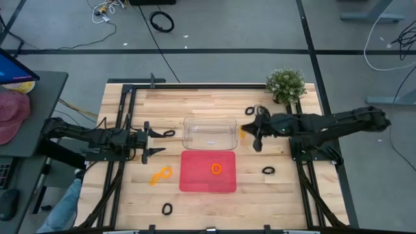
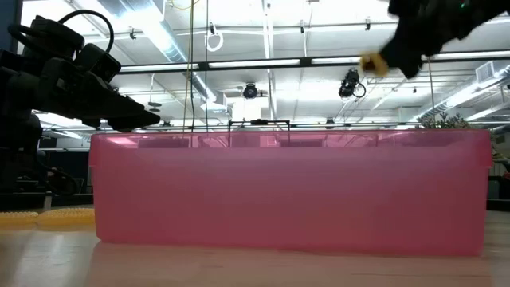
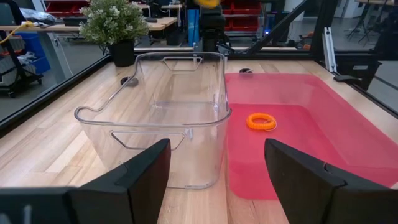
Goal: Sort spring keychains
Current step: Put the orange spring keychain into the pink bin
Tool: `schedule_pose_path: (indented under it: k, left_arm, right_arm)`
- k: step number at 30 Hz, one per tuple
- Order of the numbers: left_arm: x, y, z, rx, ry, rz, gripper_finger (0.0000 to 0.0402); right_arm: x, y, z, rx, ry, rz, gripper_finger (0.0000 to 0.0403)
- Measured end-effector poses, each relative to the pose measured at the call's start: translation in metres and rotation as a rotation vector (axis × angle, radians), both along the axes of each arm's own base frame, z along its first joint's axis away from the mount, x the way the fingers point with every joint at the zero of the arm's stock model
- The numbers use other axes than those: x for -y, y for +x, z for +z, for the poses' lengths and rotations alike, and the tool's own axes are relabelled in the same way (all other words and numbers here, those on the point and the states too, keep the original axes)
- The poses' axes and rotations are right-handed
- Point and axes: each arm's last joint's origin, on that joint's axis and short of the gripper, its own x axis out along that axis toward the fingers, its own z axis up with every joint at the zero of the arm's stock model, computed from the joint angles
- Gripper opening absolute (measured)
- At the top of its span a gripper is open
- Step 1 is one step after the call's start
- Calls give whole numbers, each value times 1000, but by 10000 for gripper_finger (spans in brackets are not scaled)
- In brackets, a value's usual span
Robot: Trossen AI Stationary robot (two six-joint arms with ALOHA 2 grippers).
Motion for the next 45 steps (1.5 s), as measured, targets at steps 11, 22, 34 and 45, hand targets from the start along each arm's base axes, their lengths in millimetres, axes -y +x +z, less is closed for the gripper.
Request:
schedule_pose_path:
  k: [11,22,34,45]
  left_arm:
    - [0,0,0,-1,0,0,261]
    - [0,0,0,-1,0,0,261]
    - [0,0,0,-1,0,0,261]
    - [0,0,0,-1,0,0,261]
  right_arm:
    - [-49,15,21,300,-42,395,10]
    - [-61,53,-2,338,-42,409,10]
    - [-69,96,-15,-54,51,425,10]
    - [-73,115,-32,-242,40,413,29]
